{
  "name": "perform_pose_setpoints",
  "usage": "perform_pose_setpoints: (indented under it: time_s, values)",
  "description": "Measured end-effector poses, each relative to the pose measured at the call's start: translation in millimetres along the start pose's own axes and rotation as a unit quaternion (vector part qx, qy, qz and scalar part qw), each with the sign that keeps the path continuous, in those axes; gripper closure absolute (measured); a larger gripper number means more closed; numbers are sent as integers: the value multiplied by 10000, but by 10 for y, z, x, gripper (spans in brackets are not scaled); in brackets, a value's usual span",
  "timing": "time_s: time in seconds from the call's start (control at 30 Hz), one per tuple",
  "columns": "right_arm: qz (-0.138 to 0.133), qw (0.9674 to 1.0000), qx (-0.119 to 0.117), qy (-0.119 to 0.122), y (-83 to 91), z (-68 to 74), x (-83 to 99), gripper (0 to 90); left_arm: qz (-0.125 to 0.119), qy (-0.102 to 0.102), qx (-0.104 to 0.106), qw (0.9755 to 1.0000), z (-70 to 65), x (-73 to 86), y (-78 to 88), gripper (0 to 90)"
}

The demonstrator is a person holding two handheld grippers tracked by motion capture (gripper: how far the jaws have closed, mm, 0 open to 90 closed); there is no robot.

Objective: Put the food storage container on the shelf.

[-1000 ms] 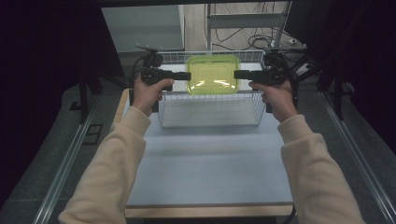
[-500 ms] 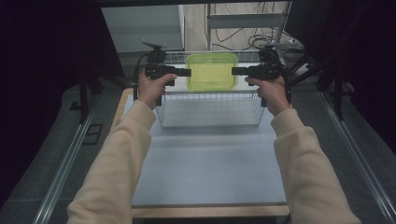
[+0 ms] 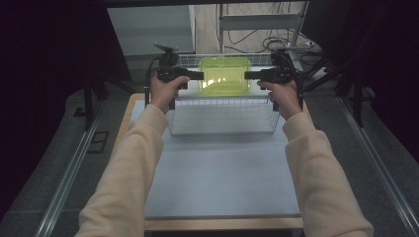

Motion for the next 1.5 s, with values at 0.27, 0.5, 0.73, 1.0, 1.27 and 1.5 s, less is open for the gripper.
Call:
perform_pose_setpoints:
  time_s: [0.27,0.5,0.73,1.0,1.27,1.5]
  values:
    - [-37,9999,24,-99,-71,-58,-37,737,-77,180,-79,9998,59,-64,-109,760]
    - [-56,9997,224,-122,-143,-132,-27,643,-101,155,-209,9996,109,-46,-189,668]
    - [-102,9993,346,-124,-164,-160,-15,562,-163,149,-160,9996,154,-39,-221,507]
    - [-323,9981,512,66,-64,-125,1,403,-349,108,-156,9992,146,-61,-160,179]
    - [-594,9963,346,517,164,-23,52,366,-506,-243,-152,9983,30,-7,118,169]
    - [-590,9926,82,1057,434,166,319,347,-419,-710,-285,9962,-200,332,395,178]
Point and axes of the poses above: each handheld gripper's, and its own axes: y roughly backward along the jaws, x roughly out of its underside, z roughly to its left, the point moved 3 cm from there along -y, roughly forward along the jaws, and after that the axes turned 6 degrees about -x, right-handed, at the moved point
